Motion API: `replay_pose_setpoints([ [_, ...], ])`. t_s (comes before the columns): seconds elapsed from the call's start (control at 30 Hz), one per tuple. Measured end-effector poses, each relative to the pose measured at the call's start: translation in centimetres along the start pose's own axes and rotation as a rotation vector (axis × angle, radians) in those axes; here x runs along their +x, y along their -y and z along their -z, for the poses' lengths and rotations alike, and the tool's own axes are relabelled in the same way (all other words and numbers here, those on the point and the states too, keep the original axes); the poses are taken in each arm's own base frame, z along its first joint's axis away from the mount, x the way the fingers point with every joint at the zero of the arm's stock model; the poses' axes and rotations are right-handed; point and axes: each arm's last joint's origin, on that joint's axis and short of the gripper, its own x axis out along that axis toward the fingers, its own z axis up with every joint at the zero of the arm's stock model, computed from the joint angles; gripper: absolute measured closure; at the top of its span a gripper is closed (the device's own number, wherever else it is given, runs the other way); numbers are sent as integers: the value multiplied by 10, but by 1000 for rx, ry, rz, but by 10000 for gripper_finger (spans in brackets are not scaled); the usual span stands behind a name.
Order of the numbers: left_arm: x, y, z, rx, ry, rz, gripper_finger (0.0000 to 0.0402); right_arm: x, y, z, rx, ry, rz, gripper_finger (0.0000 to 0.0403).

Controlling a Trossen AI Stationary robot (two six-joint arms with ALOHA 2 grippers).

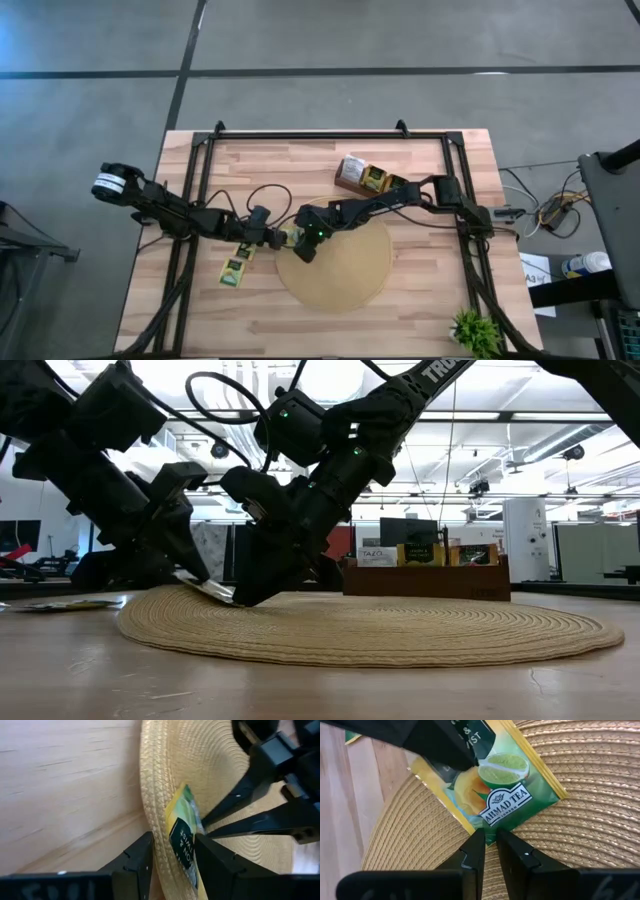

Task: Pick & Place Tea
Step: Put the lemon tea bag into the middle section of the wooden organizer

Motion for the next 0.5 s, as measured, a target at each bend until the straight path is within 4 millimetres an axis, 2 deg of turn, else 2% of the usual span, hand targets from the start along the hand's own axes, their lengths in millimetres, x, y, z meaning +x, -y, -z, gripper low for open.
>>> replay_pose_setpoints([
  [0.5,-1,2,-2,1,18,-4,264,0,0,2,6,-16,-8,349],
])
